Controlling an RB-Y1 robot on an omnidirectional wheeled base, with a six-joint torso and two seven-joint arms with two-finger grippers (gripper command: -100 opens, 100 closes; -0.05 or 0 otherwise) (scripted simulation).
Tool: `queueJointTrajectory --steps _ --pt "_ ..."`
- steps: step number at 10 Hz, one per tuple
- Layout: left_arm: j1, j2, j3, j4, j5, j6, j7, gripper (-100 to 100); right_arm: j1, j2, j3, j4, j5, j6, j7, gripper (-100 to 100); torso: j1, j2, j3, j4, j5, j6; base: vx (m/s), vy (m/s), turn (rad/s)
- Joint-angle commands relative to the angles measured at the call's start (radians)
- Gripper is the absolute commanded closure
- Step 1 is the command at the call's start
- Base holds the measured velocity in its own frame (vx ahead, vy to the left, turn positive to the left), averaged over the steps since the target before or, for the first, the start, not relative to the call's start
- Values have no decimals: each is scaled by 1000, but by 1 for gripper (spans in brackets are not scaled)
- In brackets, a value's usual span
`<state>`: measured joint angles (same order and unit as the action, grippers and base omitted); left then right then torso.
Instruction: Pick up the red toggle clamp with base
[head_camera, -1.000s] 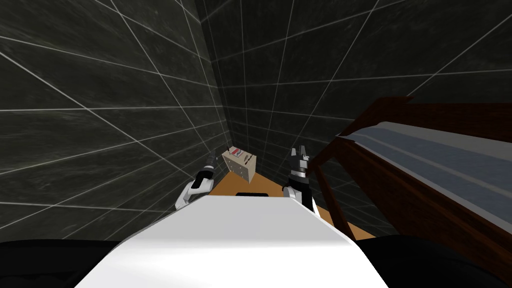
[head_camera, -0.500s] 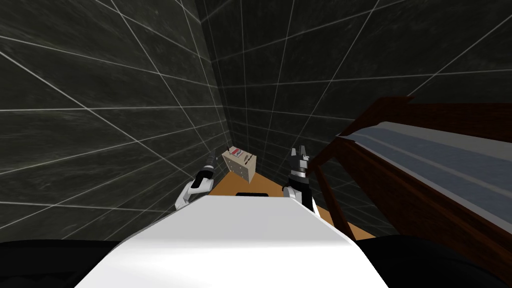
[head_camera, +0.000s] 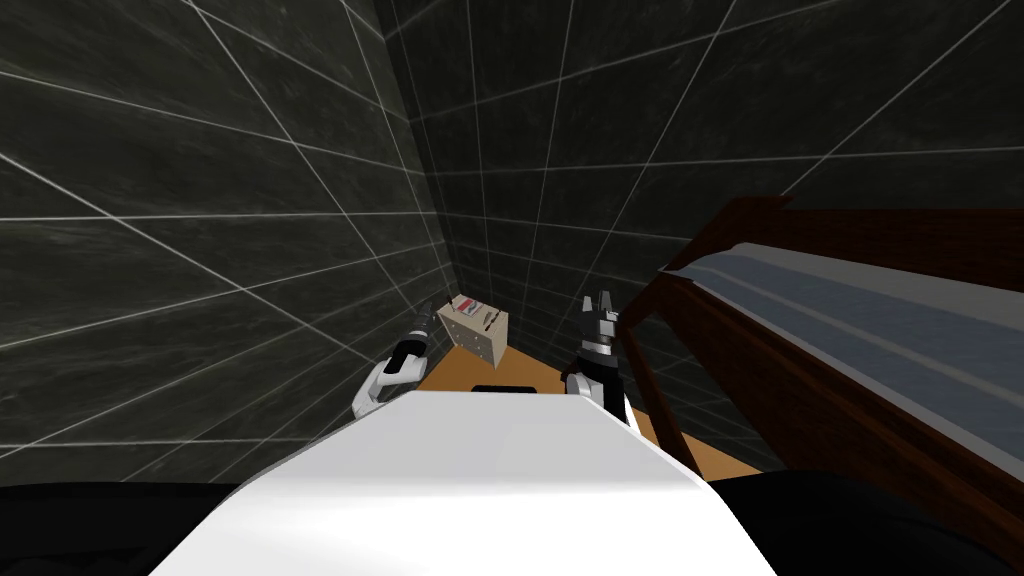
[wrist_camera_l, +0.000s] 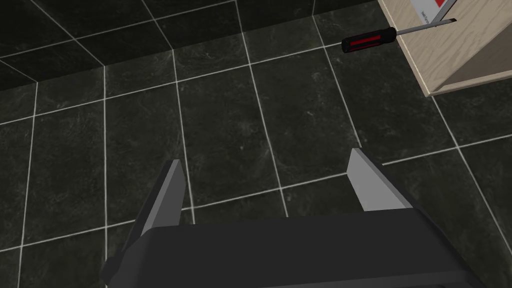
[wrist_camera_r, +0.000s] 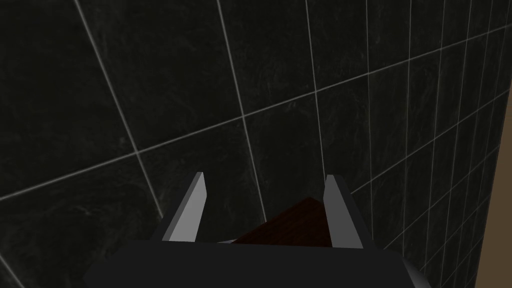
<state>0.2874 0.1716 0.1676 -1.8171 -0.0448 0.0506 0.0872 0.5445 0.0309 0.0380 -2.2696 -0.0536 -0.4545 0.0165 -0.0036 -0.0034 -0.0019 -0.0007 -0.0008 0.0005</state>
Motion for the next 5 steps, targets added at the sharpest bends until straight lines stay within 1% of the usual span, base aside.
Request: queueJointTrajectory --steps 1,2,3,5 --pt "-20 18 2 39 4 8 -2 -100 0 0 0 0 0 0 0 0 0 0 0 0 0 0 60 -65 -203" --pt "-20 18 2 39 4 8 -2 -100 0 0 0 0 0 0 0 0 -1 -1 0 0 0 0 37 -40 -126" --pt "-20 18 2 39 4 8 -2 -100 0 0 0 0 0 0 0 0 1 1 0 0 0 0 0 0 0" --pt "-20 18 2 39 4 8 -2 -100 0 0 0 0 0 0 0 0 4 4 2 1 1 -1 -17 18 57"
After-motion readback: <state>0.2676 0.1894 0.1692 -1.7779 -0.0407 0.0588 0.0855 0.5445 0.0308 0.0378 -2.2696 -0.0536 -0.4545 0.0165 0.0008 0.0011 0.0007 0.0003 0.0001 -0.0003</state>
